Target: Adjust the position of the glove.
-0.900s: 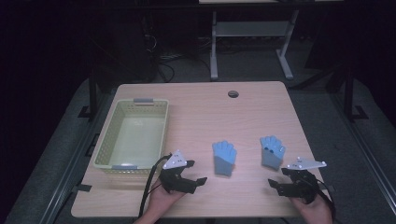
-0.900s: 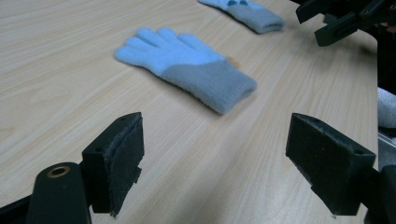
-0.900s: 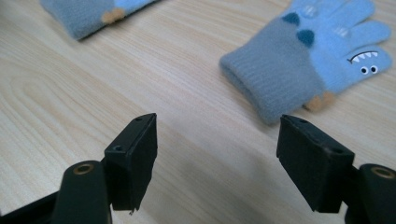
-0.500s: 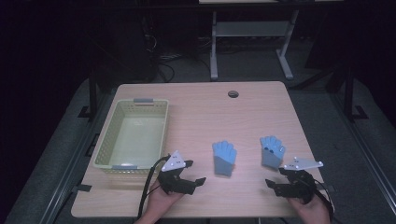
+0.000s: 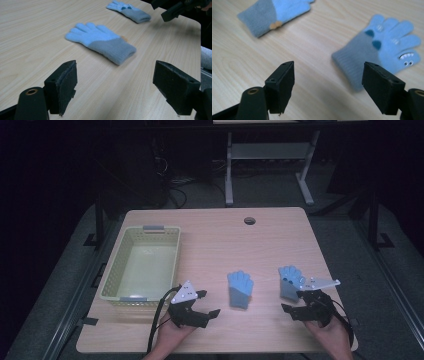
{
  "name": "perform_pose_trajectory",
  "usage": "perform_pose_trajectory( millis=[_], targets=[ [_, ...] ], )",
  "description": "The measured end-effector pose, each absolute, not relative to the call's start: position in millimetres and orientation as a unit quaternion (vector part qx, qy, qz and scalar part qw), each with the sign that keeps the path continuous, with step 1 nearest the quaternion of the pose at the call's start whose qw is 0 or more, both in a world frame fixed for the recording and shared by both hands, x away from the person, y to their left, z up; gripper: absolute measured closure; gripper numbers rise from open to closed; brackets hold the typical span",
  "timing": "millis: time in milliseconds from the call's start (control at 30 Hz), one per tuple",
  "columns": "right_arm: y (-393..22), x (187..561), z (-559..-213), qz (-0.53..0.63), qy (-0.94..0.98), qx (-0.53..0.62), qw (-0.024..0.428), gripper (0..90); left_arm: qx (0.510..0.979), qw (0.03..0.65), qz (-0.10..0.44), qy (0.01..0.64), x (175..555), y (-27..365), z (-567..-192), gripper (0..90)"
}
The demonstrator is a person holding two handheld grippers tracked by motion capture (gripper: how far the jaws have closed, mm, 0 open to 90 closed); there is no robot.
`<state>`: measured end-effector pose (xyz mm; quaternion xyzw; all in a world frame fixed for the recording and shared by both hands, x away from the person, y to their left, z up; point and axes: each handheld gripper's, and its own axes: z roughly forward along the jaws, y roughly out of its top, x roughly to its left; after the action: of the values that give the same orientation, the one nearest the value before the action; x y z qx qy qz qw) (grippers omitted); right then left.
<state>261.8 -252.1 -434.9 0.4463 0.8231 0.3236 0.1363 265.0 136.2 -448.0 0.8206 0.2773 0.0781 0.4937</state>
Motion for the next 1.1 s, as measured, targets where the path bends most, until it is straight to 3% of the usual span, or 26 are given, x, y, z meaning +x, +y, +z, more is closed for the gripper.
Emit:
perform_pose_trajectory(
  millis=[500, 800, 1100],
  targets=[
    [-254, 307, -395, 0.320, 0.820, 0.451, 0.146, 27.8, 0.813, 0.501, 0.079, 0.286, 267, 142, -445, 19.1],
    [-252, 336, -397, 0.290, 0.826, 0.464, 0.137, 29.4, 0.806, 0.509, 0.079, 0.291, 268, 146, -443, 19.2],
    [-249, 359, -413, 0.239, 0.833, 0.486, 0.111, 38.6, 0.806, 0.511, 0.080, 0.288, 267, 145, -442, 19.4]
  ],
)
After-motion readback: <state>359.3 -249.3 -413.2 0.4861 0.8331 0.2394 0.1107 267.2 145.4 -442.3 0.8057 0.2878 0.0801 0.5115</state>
